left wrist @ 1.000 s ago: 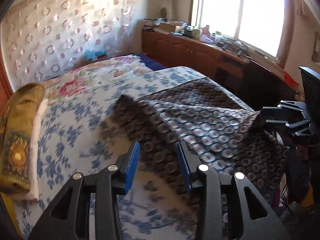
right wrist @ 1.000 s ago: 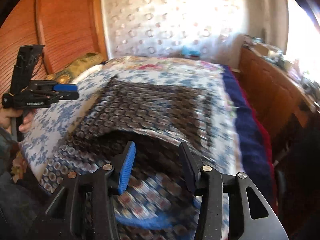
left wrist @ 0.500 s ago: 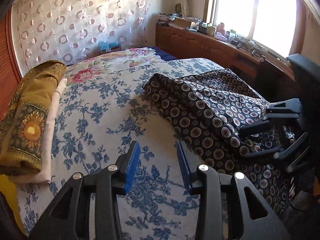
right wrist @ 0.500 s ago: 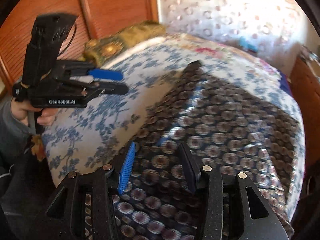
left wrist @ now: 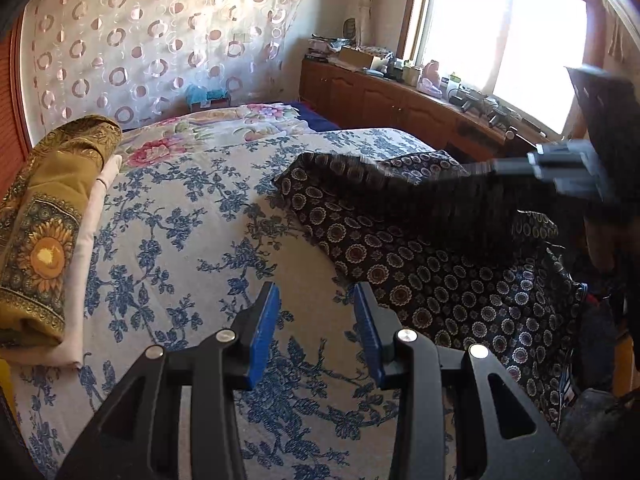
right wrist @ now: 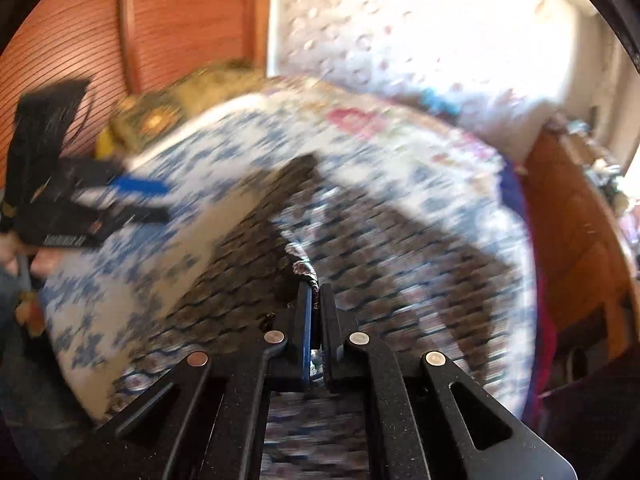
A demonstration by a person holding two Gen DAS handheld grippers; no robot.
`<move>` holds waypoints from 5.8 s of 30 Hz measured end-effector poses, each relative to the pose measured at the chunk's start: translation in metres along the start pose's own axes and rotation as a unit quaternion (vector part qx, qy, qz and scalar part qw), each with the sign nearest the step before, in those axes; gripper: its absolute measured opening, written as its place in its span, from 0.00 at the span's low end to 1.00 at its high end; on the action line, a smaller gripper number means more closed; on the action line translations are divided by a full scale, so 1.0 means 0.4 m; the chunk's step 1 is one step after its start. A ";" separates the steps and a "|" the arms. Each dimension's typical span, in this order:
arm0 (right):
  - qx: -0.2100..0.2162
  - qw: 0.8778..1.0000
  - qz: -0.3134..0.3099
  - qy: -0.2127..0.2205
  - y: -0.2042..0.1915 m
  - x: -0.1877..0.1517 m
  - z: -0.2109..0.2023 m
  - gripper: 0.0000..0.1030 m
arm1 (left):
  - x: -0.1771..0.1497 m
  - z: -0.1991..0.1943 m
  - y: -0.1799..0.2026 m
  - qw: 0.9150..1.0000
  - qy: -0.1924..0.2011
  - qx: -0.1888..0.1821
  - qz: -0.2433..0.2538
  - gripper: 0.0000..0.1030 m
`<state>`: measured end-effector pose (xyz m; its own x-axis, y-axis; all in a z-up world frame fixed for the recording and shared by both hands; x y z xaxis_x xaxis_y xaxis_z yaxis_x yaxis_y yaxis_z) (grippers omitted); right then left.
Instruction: Fold small clothes
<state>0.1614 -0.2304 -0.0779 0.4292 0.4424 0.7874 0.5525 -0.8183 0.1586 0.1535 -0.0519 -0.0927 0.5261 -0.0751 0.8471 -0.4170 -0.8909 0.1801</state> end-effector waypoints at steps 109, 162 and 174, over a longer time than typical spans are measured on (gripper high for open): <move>-0.073 0.989 0.125 -0.037 0.134 -0.439 -0.239 0.58 | -0.217 -0.092 0.270 0.993 -0.087 -0.081 -0.026 0.36; 0.016 0.997 0.079 0.009 0.002 -0.334 -0.262 0.73 | 0.102 0.055 0.256 0.997 0.031 -0.070 -0.025 0.00; 0.036 0.997 0.062 0.016 -0.020 -0.320 -0.267 0.73 | 0.089 0.119 0.215 0.998 0.013 -0.051 -0.037 0.00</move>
<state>0.0259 -0.3197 -0.1162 0.4753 0.3270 0.8168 0.5465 -0.8373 0.0172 0.1717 -0.1523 -0.0707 0.5394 0.0009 0.8420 -0.4529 -0.8427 0.2911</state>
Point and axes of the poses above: each gripper's, at about its wrist camera, not at the fingertips, and z roughly the way its jaws point, y to its right, x to its top, the point moved 2 cm from there along z, roughly the way its jaws point, and after that the axes turned 11 degrees about y, right-handed, at the moved point
